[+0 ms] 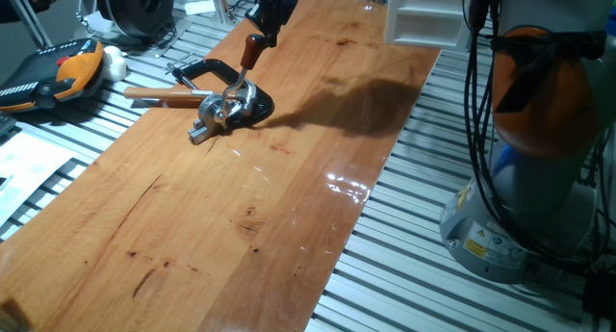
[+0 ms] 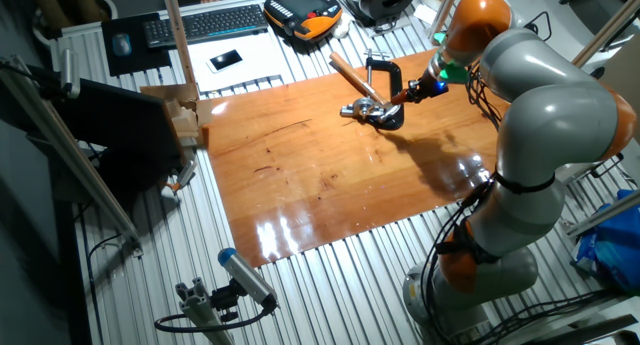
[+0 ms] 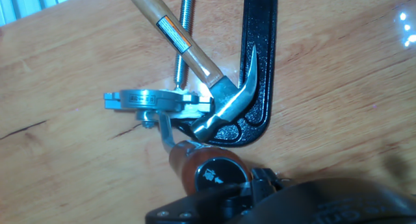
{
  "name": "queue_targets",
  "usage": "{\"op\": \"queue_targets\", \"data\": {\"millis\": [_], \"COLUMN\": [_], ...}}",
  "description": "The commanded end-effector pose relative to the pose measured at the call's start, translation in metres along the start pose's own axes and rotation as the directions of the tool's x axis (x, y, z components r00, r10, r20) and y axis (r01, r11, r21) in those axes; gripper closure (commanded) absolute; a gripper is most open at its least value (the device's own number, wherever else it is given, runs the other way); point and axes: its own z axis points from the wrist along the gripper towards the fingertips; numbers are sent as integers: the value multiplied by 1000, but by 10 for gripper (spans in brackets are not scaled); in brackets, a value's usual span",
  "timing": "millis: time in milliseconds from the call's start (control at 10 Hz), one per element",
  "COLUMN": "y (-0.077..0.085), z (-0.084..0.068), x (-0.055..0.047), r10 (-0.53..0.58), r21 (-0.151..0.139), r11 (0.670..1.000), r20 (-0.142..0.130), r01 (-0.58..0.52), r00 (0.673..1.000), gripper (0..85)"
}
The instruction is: Push down the lever
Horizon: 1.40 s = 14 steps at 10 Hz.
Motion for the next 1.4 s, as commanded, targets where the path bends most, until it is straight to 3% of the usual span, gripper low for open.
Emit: {"op": "queue_targets", "data": {"millis": [0, 1300], "y": [1, 30], "z": [-1, -15], "x": [-1, -7], "r10": [1, 42], "r21": [1, 19], "r11": [1000, 999], "r20": [-1, -25], "r01": [-1, -41], "r00": [1000, 999], "gripper": [850, 850]}}
